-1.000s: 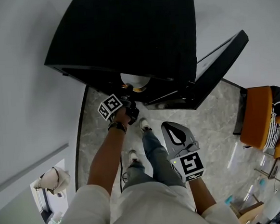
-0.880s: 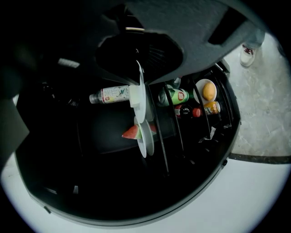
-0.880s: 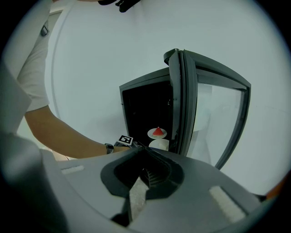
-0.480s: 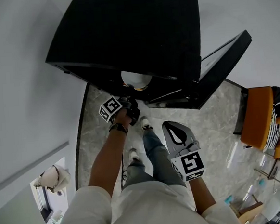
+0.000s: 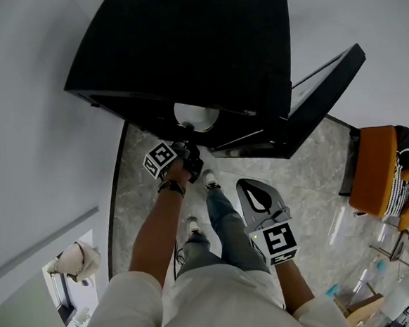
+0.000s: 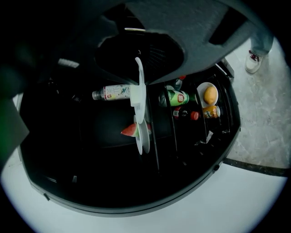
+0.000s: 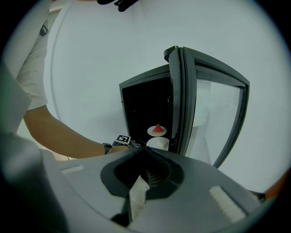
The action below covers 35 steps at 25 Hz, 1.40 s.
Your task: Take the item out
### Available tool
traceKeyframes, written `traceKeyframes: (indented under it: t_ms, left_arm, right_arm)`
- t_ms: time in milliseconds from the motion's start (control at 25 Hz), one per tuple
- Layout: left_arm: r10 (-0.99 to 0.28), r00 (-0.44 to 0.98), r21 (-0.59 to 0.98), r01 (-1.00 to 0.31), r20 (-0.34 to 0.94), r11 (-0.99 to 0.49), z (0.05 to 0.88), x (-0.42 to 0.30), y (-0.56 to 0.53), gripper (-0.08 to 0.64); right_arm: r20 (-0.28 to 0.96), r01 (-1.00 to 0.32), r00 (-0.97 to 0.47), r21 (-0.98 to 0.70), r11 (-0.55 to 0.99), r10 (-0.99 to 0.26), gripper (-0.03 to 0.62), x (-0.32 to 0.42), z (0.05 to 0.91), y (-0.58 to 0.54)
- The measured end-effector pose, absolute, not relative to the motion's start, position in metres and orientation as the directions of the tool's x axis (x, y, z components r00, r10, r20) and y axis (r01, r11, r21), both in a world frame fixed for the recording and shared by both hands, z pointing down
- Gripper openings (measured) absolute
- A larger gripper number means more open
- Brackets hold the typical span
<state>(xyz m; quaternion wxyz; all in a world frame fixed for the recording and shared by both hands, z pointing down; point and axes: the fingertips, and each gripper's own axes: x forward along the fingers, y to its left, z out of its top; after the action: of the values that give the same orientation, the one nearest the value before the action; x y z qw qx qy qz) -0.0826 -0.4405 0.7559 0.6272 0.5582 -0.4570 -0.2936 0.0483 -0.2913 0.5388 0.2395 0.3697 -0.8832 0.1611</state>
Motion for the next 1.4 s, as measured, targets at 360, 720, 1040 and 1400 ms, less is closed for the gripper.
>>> traceKeyframes:
  t_ms: [360, 720, 1040, 1400]
  left_arm:
    - [-0.899, 0.384, 0.978, -0.088, 0.210, 0.191, 0.752, -0.083, -0.445, 0.011]
    - [-0.927, 0.324, 0.981, -0.026, 0.189, 0.191, 0.742, -0.094, -0.433, 0.012]
    - [-0.943, 0.298, 0.989, -0.023, 0.147, 0.147, 0.702, -0.103, -0.401, 0.012]
    - [-0.954, 0.281, 0.995, -0.013, 0.103, 0.103, 0.633, -0.111, -0.332, 0.012]
  right_arm:
    - [0.547, -0.737, -0.604, -0.109, 0.667, -0.579, 0.008, 0.056, 0.542, -0.291]
    - [0.538, -0.732, -0.611, -0.106, 0.673, -0.580, 0.008, 0.057, 0.538, -0.287]
    - [0.502, -0.740, -0.610, -0.083, 0.667, -0.614, 0.008, 0.058, 0.520, -0.285]
    - [0.437, -0.754, -0.608, -0.058, 0.654, -0.663, 0.008, 0.045, 0.488, -0.267]
